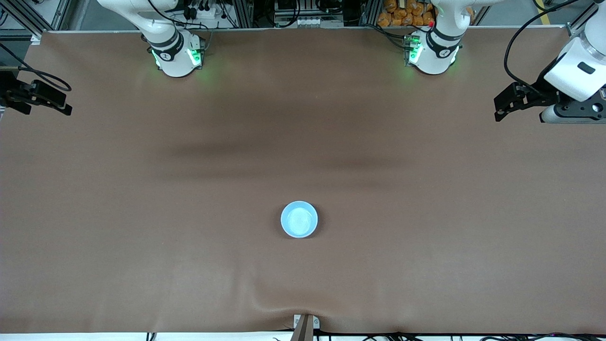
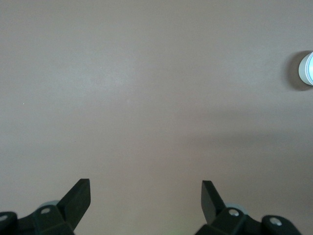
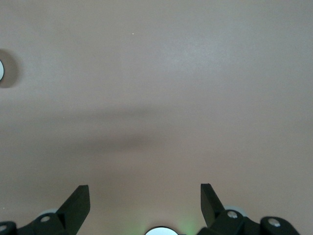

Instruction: Stack pink and blue bowls on white bowl

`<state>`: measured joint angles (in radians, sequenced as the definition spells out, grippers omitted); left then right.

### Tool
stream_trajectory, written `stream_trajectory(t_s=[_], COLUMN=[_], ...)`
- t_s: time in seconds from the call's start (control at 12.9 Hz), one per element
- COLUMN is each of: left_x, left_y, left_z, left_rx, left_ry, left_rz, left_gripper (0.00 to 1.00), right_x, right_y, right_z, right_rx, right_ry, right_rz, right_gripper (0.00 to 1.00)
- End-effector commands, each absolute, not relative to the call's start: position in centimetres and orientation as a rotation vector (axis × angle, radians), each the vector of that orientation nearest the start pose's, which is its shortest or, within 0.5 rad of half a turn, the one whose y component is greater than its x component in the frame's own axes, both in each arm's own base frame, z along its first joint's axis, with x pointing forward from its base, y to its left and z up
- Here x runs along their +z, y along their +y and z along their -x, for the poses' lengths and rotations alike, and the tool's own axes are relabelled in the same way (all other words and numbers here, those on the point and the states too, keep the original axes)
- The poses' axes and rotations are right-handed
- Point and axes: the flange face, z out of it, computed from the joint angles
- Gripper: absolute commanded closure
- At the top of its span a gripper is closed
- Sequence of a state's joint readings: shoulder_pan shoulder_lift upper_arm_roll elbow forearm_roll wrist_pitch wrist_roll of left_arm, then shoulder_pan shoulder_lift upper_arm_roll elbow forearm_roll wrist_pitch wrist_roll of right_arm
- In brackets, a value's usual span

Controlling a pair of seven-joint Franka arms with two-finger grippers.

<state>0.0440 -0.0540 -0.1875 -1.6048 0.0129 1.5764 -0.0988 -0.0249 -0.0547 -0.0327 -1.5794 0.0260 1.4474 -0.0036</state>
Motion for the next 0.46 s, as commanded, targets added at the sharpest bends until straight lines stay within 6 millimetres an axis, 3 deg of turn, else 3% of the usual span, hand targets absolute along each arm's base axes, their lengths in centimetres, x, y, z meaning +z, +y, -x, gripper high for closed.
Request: stream_trajectory(t_s=[0.0, 0.39], left_x=[64.14, 63.98], left_y=[-7.86, -7.92], left_z=[-53.54, -53.63], left_rx=[-0.029, -0.025], left_ry=[0.087, 0.087], left_rz=[3.107, 3.106], left_gripper=[0.00, 0.00], right_x=[64.27, 63.97], right_y=[-2.96, -2.85], right_z=[-52.29, -52.45], right_rx=[0.143, 0.150], right_ry=[0.108, 0.105], right_rz=[3.123, 3.119], right_gripper=[0.00, 0.00])
